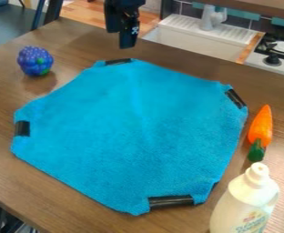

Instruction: Fold the cloth from top left to bottom right

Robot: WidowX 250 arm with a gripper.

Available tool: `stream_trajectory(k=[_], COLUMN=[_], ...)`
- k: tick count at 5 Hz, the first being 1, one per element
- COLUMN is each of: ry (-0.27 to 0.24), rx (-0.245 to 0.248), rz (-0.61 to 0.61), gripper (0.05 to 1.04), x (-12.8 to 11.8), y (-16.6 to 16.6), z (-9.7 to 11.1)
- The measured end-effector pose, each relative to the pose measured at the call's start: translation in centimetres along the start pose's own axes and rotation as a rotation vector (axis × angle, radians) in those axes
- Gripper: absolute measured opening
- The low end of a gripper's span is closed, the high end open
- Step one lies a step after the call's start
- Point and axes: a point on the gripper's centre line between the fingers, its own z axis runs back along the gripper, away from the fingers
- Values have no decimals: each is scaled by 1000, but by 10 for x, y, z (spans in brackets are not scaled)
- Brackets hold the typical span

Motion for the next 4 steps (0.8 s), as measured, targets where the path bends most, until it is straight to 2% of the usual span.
stream_trajectory(k=[1, 2, 3, 4], ry=[-80, -83, -79, -61], rx=[-9, 11, -17, -16], rz=[-21, -26, -43, -50], gripper=[999, 999, 999, 999], x=[1, 1, 2, 1], y=[9, 14, 12, 13], z=[-5, -7, -20, -29])
